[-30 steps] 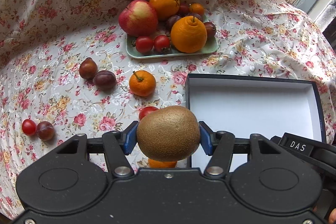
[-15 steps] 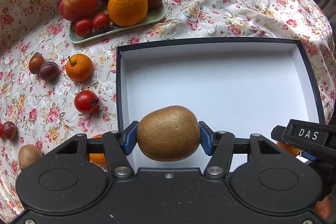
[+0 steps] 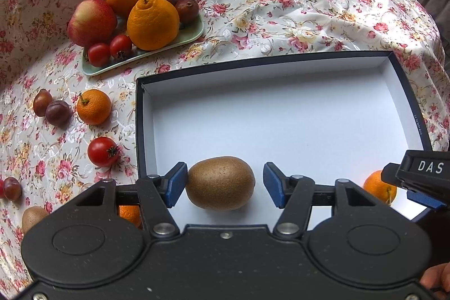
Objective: Organize fruits
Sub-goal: 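Carry the kiwi into the white box and open the left tool while the right releases the tangerine there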
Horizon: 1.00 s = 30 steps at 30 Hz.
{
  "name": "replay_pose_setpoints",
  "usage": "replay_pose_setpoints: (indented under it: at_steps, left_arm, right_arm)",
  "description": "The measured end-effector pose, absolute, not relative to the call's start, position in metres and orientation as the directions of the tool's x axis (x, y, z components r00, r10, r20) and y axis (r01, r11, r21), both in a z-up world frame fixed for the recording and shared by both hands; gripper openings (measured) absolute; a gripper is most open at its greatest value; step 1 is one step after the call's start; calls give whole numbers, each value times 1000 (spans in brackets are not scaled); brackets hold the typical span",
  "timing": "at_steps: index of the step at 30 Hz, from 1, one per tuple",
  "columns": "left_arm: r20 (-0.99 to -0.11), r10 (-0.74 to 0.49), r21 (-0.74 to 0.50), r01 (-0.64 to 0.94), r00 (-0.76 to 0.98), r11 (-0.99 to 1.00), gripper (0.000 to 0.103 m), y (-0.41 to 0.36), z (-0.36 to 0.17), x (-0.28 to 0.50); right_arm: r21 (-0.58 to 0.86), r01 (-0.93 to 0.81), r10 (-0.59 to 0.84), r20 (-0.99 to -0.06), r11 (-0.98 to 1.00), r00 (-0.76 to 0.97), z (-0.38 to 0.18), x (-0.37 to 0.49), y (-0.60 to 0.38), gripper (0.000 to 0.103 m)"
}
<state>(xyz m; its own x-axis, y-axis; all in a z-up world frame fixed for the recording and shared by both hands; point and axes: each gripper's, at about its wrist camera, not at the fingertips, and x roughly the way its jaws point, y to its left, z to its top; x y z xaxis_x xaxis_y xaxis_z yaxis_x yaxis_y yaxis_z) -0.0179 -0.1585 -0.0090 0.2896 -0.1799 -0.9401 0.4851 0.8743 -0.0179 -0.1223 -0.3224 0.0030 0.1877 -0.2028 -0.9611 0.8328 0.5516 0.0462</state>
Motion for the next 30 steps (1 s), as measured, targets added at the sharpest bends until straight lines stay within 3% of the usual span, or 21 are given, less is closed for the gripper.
replay_pose_setpoints:
  at_steps: [30]
  left_arm:
    - [-934,-214,-91,389,286,917,64,-114,12,6]
  right_arm:
    - [66,839,-207,-956,540,208,15,-108,-299,42]
